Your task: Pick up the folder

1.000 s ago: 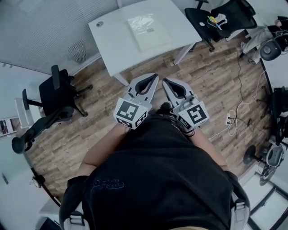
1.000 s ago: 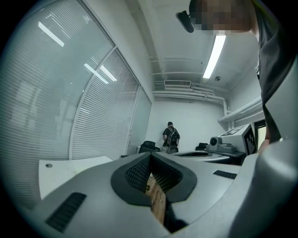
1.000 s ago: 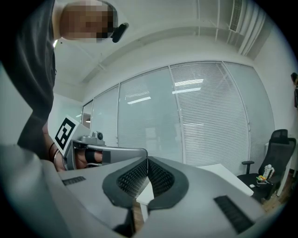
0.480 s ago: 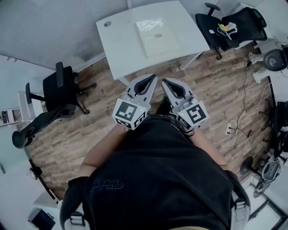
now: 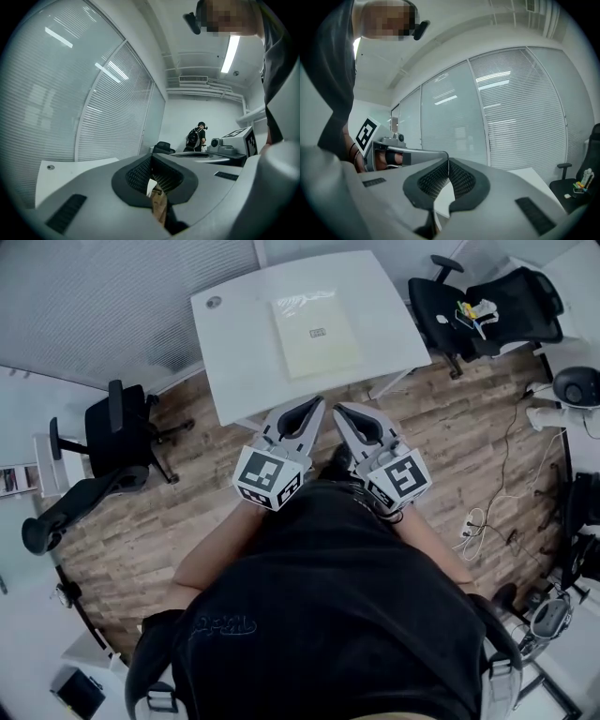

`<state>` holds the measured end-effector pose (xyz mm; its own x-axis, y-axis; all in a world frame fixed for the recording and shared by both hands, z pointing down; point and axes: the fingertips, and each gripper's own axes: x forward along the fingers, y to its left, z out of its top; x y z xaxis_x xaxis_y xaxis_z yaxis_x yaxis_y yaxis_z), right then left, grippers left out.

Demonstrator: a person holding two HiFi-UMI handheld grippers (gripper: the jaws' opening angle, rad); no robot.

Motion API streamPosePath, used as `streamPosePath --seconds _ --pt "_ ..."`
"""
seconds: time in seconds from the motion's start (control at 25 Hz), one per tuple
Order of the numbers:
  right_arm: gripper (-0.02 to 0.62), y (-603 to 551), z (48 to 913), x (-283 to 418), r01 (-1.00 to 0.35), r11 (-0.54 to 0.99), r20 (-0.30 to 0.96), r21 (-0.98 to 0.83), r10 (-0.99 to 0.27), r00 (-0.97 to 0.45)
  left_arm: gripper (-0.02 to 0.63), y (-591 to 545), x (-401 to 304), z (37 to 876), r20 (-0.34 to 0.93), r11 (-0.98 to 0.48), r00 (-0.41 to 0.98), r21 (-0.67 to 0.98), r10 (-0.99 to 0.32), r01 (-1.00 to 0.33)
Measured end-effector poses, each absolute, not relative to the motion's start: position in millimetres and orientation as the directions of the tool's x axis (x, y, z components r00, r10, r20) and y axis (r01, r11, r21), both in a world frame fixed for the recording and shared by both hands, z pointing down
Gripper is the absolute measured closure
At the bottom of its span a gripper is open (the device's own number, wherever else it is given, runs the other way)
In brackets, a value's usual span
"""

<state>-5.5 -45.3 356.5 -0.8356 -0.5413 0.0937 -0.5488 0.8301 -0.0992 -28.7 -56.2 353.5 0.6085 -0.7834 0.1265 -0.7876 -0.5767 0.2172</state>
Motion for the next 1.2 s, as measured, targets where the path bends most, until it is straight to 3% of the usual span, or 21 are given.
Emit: streamPosePath --seconds 0.48,1.2 --pt "0.574 -137.4 361.8 73.4 -0.491 0.865 0.114 -0.100 -0.480 -0.870 0.592 -141.2 25.7 367.9 0.160 -0.480 0.525 0.251 -0.836 -0.841" --pt "0.573 -177.2 384.8 97.6 -0.491 0.859 0.159 -0.146 -0.470 -0.868 0.592 -168.3 -9.0 407.9 0.239 -0.347 0.414 0.276 -0.878 -0.896"
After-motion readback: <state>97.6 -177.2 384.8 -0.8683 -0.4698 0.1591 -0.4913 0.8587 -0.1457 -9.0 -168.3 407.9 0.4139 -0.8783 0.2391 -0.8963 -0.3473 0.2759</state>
